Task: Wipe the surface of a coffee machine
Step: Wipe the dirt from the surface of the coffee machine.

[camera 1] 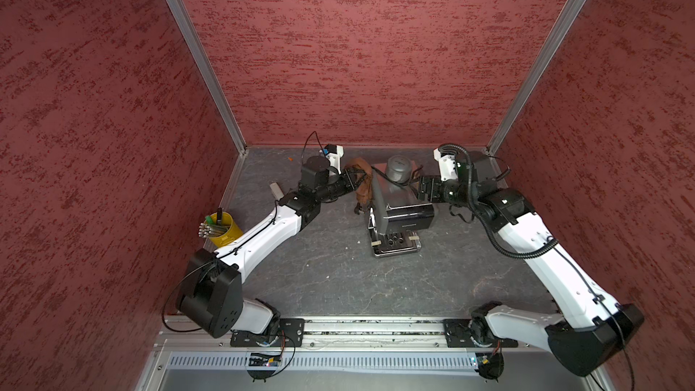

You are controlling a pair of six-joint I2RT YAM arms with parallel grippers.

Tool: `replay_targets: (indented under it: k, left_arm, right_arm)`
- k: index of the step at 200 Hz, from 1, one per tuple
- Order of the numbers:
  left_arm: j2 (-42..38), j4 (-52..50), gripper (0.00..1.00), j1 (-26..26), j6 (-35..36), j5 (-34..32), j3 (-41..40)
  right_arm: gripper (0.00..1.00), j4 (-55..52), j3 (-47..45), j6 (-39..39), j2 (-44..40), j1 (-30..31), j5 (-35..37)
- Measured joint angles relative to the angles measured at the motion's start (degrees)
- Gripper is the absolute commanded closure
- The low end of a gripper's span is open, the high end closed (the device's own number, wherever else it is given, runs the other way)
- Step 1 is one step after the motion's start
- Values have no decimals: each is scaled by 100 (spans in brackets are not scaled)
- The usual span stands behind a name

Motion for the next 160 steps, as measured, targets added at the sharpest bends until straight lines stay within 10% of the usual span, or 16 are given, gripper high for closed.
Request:
replay_targets:
  k: [160]
  left_arm:
    - [-599,-597,100,260,28,238,273]
  right_arm:
    - [10,-278,918,-214,-162,-22,81]
